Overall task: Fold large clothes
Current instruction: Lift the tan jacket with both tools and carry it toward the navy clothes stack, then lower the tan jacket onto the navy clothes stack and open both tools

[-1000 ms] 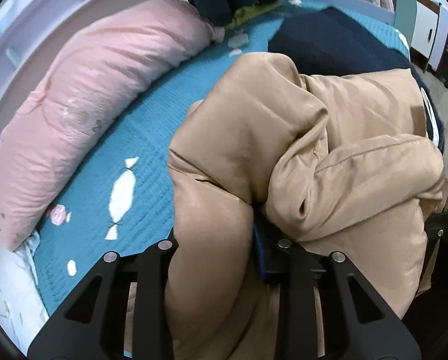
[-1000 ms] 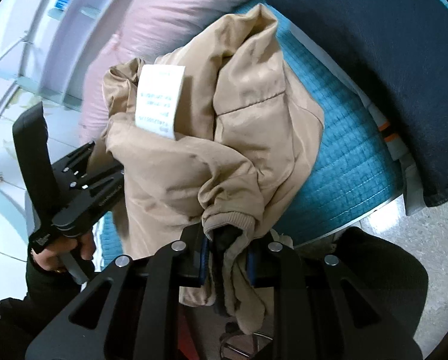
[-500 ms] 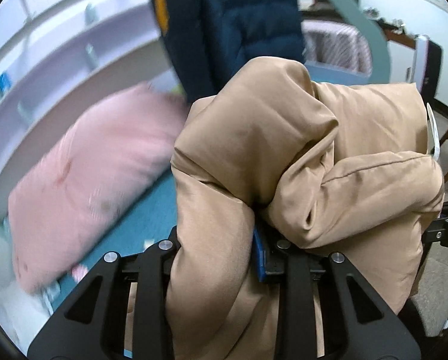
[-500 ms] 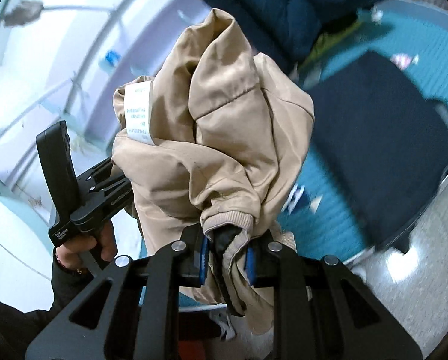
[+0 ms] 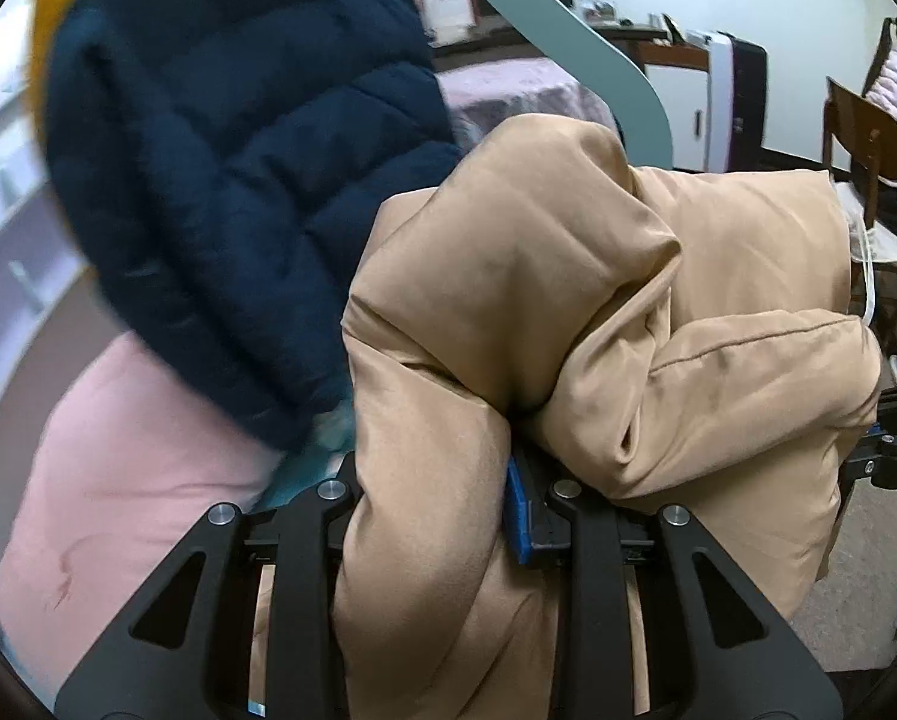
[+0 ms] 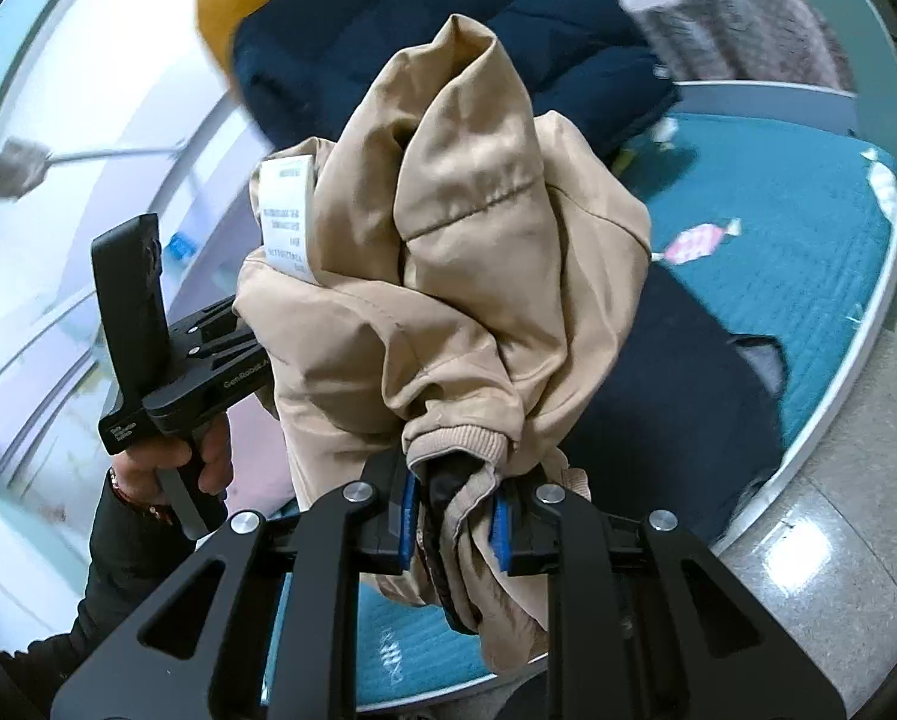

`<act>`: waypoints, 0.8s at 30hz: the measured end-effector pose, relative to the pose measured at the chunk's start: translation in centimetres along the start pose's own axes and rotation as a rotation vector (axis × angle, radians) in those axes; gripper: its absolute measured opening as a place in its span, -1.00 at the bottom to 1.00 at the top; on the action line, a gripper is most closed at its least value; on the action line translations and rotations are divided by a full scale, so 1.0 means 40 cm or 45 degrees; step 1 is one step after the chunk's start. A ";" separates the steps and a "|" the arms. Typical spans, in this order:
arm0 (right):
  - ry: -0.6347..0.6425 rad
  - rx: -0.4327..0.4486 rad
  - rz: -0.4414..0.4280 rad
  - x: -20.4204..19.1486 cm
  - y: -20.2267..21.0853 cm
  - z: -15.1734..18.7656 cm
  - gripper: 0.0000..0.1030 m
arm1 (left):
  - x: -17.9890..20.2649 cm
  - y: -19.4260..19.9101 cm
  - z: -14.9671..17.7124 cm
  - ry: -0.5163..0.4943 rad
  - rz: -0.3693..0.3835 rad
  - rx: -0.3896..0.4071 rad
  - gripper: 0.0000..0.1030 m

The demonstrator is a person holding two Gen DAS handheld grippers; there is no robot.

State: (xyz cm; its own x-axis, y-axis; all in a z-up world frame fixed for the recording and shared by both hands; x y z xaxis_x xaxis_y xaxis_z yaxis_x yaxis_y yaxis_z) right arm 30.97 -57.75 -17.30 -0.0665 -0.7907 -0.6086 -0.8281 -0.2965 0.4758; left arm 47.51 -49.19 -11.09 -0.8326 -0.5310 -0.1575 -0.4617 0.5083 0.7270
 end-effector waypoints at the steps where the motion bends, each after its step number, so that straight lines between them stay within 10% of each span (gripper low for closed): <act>1: -0.019 0.001 0.009 0.026 -0.007 -0.008 -0.65 | 0.000 -0.033 -0.011 -0.002 0.023 -0.012 -0.44; 11: -0.301 -0.187 0.040 0.260 -0.216 0.014 -0.65 | -0.064 -0.433 0.015 0.094 0.167 -0.360 -0.32; 20: -0.228 -0.265 0.374 0.403 -0.322 0.076 -0.59 | -0.185 -0.490 0.051 0.342 0.123 -0.289 0.12; 24: -0.230 -0.274 0.402 0.403 -0.324 0.082 -0.21 | -0.225 -0.473 0.060 0.460 0.182 -0.274 0.12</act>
State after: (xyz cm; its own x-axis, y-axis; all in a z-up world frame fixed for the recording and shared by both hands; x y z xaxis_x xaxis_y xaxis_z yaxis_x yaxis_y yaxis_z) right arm 38.82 -64.88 -35.36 -0.4104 -0.7598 -0.5042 -0.6177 -0.1751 0.7667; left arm 62.99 -52.40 -25.01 -0.7054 -0.6879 0.1709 -0.2433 0.4614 0.8532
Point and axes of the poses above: each gripper's, at about its wrist camera, not at the fingertips, and y roughly against the way its jaws point, x to its right, z to its underside, the point moved 1 cm from there along -y, roughly the way its jaws point, and after that the axes turned 8 degrees about y, right-handed, at the moved point
